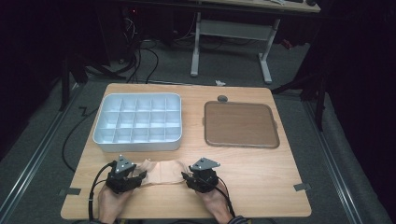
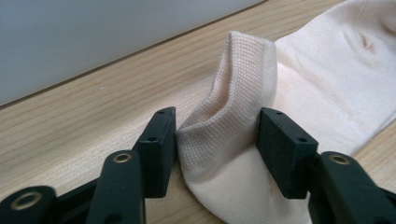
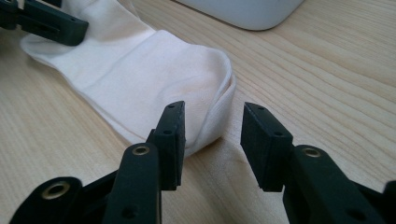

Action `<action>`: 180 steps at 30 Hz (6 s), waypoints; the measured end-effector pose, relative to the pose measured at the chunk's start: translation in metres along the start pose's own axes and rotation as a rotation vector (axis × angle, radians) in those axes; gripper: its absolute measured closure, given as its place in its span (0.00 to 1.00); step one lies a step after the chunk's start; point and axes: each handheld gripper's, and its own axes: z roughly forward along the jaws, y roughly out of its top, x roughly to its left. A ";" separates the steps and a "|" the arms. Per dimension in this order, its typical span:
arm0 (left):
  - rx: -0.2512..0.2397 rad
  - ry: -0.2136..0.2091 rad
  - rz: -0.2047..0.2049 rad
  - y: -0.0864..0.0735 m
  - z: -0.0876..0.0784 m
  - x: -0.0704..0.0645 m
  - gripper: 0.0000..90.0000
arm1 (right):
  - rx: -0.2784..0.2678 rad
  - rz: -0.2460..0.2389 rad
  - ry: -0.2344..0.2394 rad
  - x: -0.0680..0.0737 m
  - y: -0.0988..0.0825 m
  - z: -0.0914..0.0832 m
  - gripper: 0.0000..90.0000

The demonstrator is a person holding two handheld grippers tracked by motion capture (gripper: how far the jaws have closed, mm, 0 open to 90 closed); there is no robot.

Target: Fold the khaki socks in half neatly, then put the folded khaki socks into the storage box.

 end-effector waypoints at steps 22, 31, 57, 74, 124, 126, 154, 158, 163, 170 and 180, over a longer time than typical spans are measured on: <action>-0.006 -0.096 -0.041 0.000 0.001 0.003 0.87 | 0.032 -0.027 0.019 0.002 -0.002 0.007 0.96; -0.048 -0.174 -0.119 0.004 -0.004 0.006 0.87 | -0.007 -0.004 0.024 -0.004 -0.004 0.002 0.96; -0.033 -0.238 -0.074 0.022 0.012 -0.022 0.88 | -0.027 0.040 -0.027 -0.025 -0.017 -0.029 0.96; -0.024 -0.267 -0.020 0.042 0.026 -0.043 0.87 | -0.055 0.065 -0.086 -0.043 -0.027 -0.051 0.96; 0.006 -0.136 -0.041 0.055 0.047 -0.044 0.55 | -0.081 0.091 -0.149 -0.059 -0.030 -0.070 0.87; 0.009 -0.157 -0.064 0.056 0.050 -0.043 0.57 | -0.079 0.082 -0.087 -0.051 -0.022 -0.065 0.93; 0.031 -0.139 0.010 0.054 0.057 -0.051 0.84 | 0.019 -0.016 0.054 -0.002 -0.001 0.009 0.93; 0.033 -0.152 0.010 0.054 0.058 -0.053 0.91 | 0.016 -0.019 0.052 -0.001 -0.002 0.009 0.93; 0.033 -0.183 -0.012 0.054 0.058 -0.050 0.93 | 0.014 -0.022 0.053 -0.001 -0.002 0.009 0.93; 0.010 -0.225 -0.040 0.055 0.053 -0.046 0.95 | 0.015 -0.015 0.064 -0.001 -0.002 0.009 0.88; -0.021 -0.255 -0.045 0.057 0.043 -0.045 0.95 | -0.025 0.041 0.055 -0.011 -0.001 -0.004 0.88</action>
